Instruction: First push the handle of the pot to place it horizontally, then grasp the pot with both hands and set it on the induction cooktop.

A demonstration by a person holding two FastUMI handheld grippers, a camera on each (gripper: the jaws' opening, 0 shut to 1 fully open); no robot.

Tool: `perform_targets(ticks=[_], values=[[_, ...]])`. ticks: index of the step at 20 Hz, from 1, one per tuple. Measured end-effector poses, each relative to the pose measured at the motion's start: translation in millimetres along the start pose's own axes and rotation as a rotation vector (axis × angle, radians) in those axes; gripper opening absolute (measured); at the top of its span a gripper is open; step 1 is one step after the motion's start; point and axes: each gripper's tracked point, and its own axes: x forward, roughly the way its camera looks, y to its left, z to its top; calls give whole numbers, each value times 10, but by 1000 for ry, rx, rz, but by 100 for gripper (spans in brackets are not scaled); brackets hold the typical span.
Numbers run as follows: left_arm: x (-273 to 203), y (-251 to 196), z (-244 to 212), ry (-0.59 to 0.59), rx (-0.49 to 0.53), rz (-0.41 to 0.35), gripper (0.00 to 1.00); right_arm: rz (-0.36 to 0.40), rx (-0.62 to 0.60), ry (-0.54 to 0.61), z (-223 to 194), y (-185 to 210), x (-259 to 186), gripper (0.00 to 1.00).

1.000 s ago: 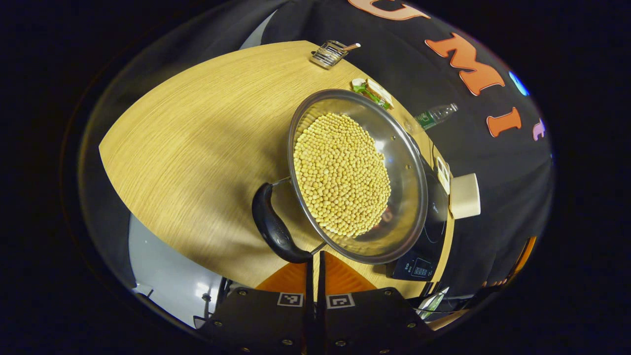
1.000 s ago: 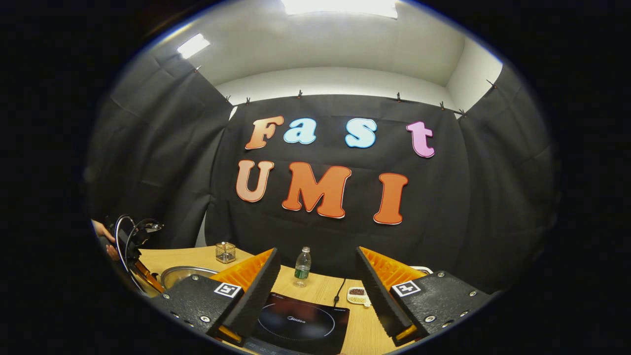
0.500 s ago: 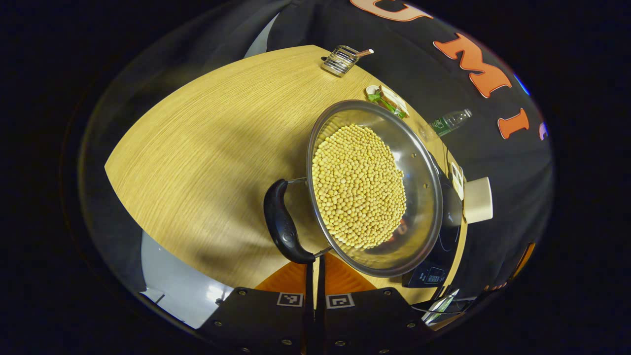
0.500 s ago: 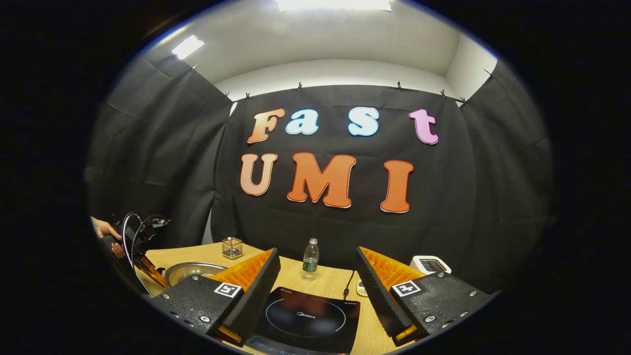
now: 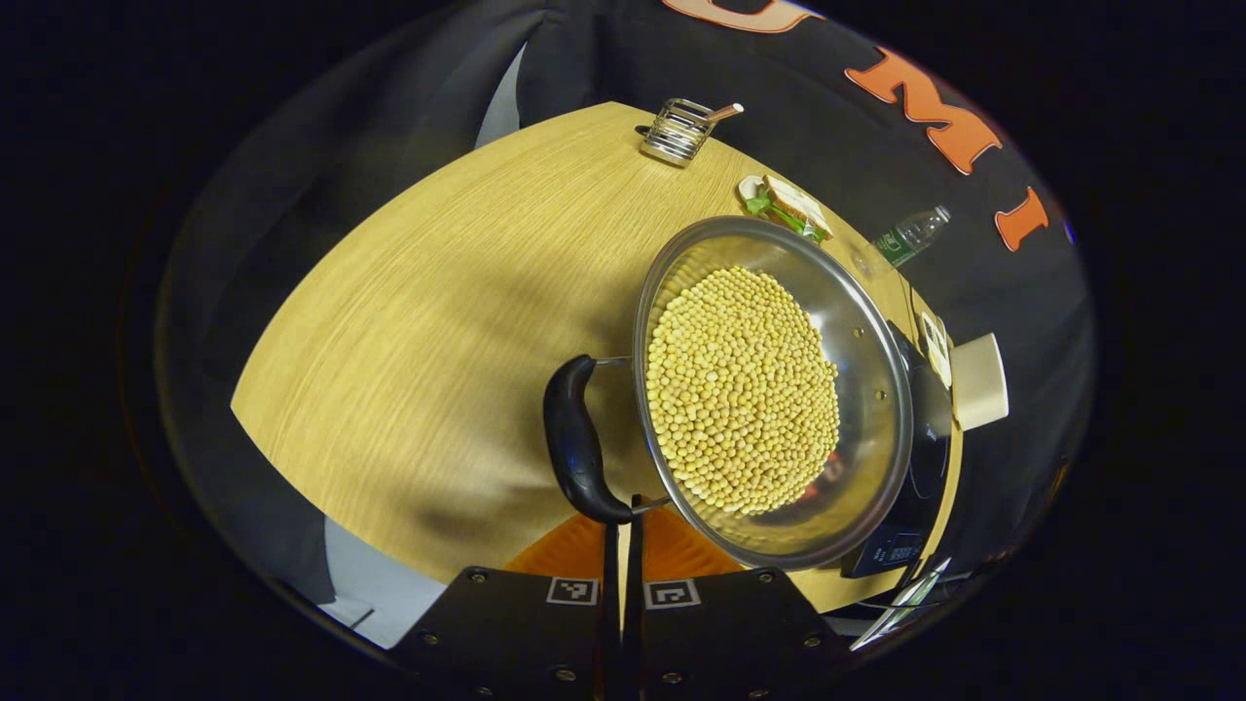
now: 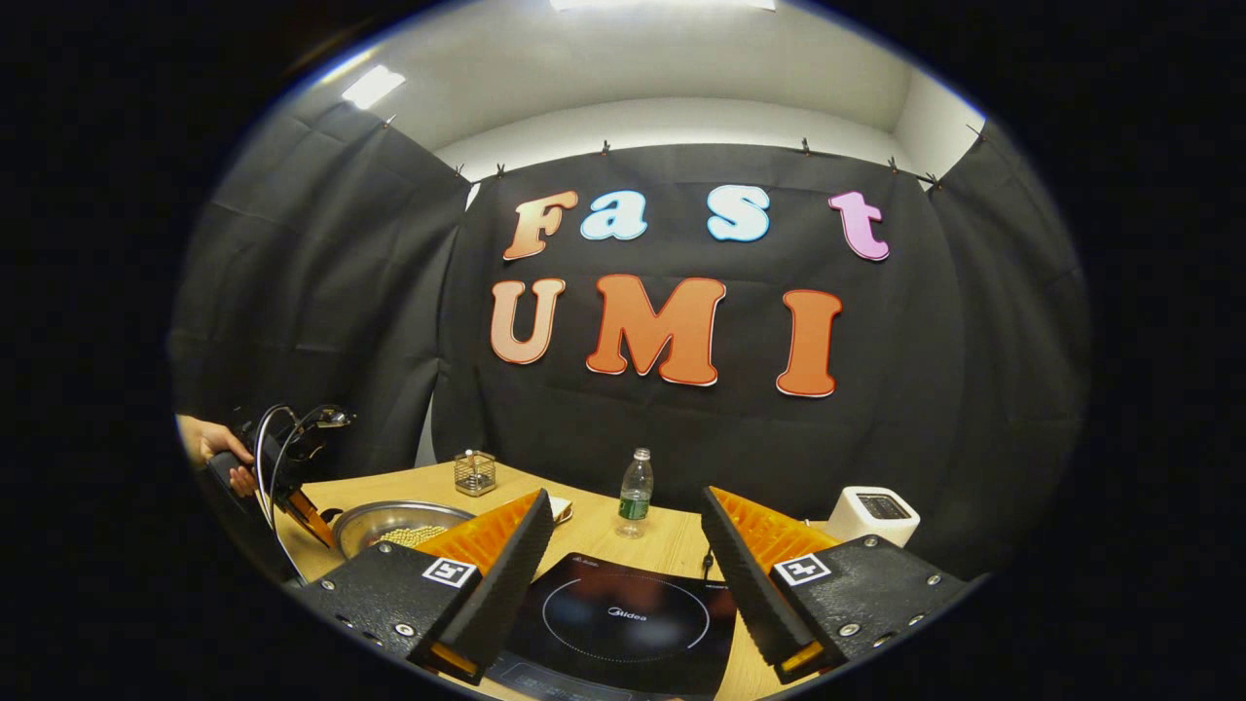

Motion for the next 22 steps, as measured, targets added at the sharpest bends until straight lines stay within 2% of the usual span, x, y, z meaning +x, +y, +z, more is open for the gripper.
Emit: perform_targets(ticks=[5, 7, 14, 22], values=[[39, 129, 202, -30, 83, 58, 1, 22, 16, 44, -156, 120, 175, 95], [46, 192, 288, -45, 109, 76, 4, 25, 44, 56, -192, 104, 234, 95], [98, 342, 585, -109, 220, 141, 4, -7, 106, 83, -255, -40, 338, 95], [177, 384, 975, -224, 306, 159, 4, 30, 137, 126, -400, 159, 483, 95]])
